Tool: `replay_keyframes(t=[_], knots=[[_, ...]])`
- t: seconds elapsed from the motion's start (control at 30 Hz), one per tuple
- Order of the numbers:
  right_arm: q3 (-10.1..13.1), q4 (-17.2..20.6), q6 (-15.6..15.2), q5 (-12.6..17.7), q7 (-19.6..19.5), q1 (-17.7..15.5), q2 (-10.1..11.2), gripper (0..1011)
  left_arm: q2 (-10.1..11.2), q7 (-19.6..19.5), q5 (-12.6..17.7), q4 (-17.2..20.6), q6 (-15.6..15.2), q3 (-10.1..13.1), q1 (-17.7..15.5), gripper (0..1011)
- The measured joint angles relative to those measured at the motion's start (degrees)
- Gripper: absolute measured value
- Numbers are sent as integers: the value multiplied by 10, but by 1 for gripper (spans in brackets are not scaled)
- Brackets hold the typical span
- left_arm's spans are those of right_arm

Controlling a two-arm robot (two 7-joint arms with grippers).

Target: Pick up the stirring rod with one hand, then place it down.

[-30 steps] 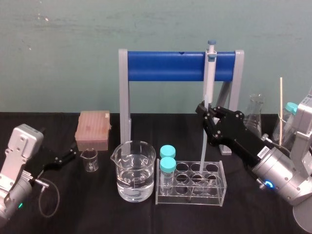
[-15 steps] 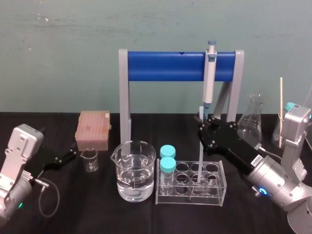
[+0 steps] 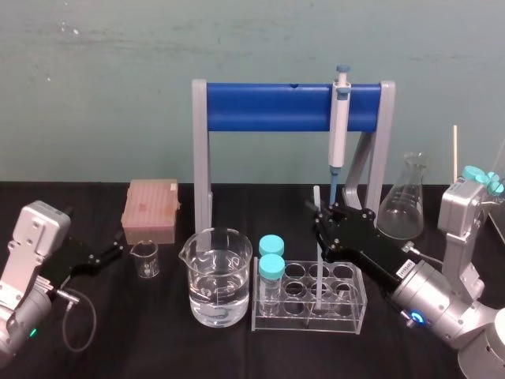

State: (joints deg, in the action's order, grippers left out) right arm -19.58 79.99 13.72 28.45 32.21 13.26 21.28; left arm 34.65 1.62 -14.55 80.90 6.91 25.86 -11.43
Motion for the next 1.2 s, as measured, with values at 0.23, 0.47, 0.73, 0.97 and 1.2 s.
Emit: replay_keyframes(t=[0.23,0.47,0.73,0.97,1.2], knots=[[-5,-14,-1,-8,-1,4,-4,69,0,0,0,0,0,0,0,1000],[-8,-28,5,-22,-6,8,-8,69,0,0,0,0,0,0,0,1000],[-9,-37,4,-29,-8,11,-12,69,0,0,0,0,0,0,0,1000],[-10,-39,-2,-31,-8,12,-15,69,0,0,0,0,0,0,0,1000],[-11,-39,-3,-32,-8,13,-14,69,0,0,0,0,0,0,0,1000]])
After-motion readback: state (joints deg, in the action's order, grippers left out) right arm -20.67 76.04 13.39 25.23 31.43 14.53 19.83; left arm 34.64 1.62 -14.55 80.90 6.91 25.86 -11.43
